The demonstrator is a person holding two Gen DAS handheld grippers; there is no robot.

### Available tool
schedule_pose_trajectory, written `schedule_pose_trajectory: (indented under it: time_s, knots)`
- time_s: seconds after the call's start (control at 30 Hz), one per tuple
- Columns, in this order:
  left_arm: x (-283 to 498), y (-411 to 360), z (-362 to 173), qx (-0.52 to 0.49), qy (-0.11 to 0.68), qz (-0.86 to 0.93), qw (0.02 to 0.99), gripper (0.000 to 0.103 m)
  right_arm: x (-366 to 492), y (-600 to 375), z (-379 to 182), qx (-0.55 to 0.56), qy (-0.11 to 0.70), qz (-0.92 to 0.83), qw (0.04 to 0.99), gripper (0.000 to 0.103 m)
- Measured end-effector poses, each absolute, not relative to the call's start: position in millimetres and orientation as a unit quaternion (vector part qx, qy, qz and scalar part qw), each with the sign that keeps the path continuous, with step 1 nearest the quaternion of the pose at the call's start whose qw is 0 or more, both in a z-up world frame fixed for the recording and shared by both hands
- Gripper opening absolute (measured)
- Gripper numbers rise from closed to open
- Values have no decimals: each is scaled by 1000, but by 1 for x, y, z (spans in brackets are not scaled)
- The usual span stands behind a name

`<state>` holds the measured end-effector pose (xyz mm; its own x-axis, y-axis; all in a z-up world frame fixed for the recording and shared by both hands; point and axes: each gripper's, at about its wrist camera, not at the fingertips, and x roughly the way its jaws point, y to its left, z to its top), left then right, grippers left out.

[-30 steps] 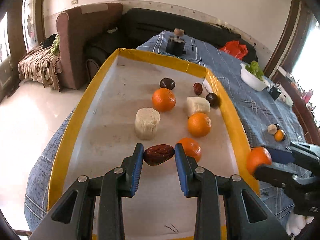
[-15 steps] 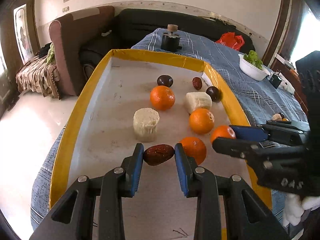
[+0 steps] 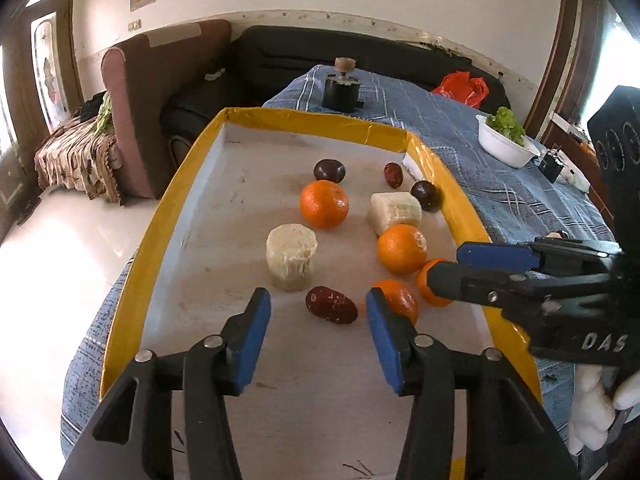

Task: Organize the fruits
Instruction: 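Carry the date and mandarin into the tray and release them, then move both open tools back to the remaining loose fruit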

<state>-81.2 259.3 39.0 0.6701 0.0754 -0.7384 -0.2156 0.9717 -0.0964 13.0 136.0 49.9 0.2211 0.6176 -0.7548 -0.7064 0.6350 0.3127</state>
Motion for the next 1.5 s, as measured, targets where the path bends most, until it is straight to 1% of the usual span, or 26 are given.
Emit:
schedule_pose_trajectory:
  time_s: [0.07,0.2,0.53,0.63,0.8,0.9,1.07,1.17,1.23,1.33,1.37,1.47,1.5]
  knots:
    - [-81,257,39,-83,392,82,913,61,13,128,55,-40,454,424,783,51]
    - [-80,254,39,-76,389,92,914,64,8,111,65,-31,443,427,788,51]
    - [-78,243,41,-72,390,86,914,64,6,36,83,4,426,407,808,51]
    - [-82,228,52,-62,380,79,919,64,11,-1,89,21,418,390,821,51]
    - [-83,186,78,-35,354,38,934,65,33,-69,94,57,408,341,845,51]
    - [-76,155,85,-19,352,8,936,65,48,-110,88,95,407,307,855,50]
    - [-52,104,80,-9,373,-46,927,65,70,-154,62,138,419,249,862,50]
    - [-26,76,75,-22,390,-86,917,65,80,-171,53,184,437,254,843,52]
    - [-7,60,71,-28,401,-94,911,65,81,-173,53,193,435,251,843,52]
    - [25,42,60,-56,425,-108,897,61,80,-179,54,199,432,247,844,52]
    - [34,38,57,-62,431,-107,894,56,80,-180,54,204,432,249,842,52]
    - [61,26,44,-87,452,-113,880,51,79,-185,55,209,428,247,844,52]
    - [67,23,39,-93,460,-110,876,48,80,-186,55,211,427,247,844,52]
